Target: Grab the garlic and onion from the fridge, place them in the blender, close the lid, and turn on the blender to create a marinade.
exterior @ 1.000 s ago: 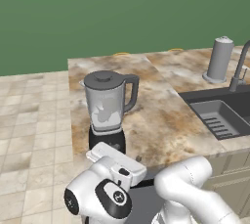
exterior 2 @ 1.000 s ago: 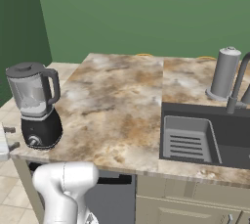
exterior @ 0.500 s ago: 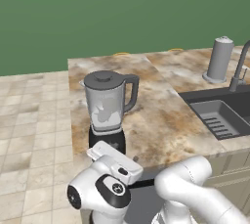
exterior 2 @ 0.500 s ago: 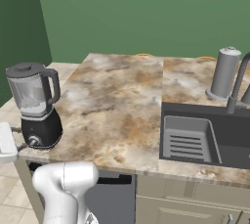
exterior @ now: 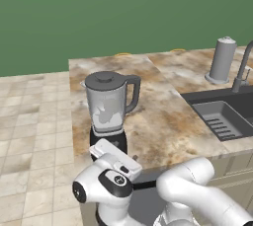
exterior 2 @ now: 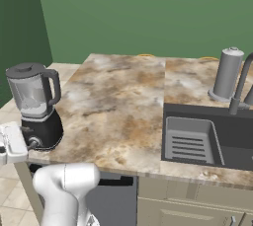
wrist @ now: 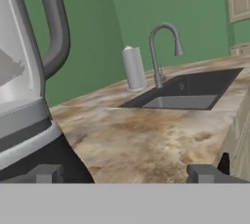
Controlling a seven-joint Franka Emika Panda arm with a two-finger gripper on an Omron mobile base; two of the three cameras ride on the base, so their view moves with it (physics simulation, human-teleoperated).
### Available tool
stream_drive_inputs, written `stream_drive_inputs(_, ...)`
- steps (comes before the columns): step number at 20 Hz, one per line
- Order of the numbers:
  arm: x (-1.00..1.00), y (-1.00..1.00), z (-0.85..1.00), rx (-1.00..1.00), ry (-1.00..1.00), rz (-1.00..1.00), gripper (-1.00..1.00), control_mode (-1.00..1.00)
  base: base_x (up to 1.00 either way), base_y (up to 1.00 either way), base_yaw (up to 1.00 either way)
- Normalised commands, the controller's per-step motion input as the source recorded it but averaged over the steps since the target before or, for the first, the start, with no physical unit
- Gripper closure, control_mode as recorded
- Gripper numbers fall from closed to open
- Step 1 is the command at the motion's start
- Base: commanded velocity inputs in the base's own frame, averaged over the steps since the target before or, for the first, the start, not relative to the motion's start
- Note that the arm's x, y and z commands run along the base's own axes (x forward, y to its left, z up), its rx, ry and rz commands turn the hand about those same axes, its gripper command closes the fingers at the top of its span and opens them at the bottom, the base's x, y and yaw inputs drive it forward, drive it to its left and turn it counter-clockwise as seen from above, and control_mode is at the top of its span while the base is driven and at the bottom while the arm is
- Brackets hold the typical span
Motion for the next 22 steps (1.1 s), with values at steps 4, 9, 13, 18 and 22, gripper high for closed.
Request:
stream_drive_inputs(4,0.36,0.12,-0.26,0.01,0.0,0.0,-1.0,-1.0,0.0,0.0,0.0)
stream_drive_inputs(9,0.39,0.28,-0.31,0.0,0.0,0.0,-1.0,-1.0,0.0,0.0,0.0)
stream_drive_inputs(13,0.34,0.29,-0.33,0.0,0.0,0.0,-1.0,-1.0,0.0,0.0,0.0)
stream_drive_inputs(18,0.3,0.29,-0.4,0.0,0.0,0.0,-1.0,-1.0,0.0,0.0,0.0)
stream_drive_inputs(22,-0.14,0.08,-0.29,0.01,-0.12,0.0,-1.0,-1.0,0.0,0.0,0.0)
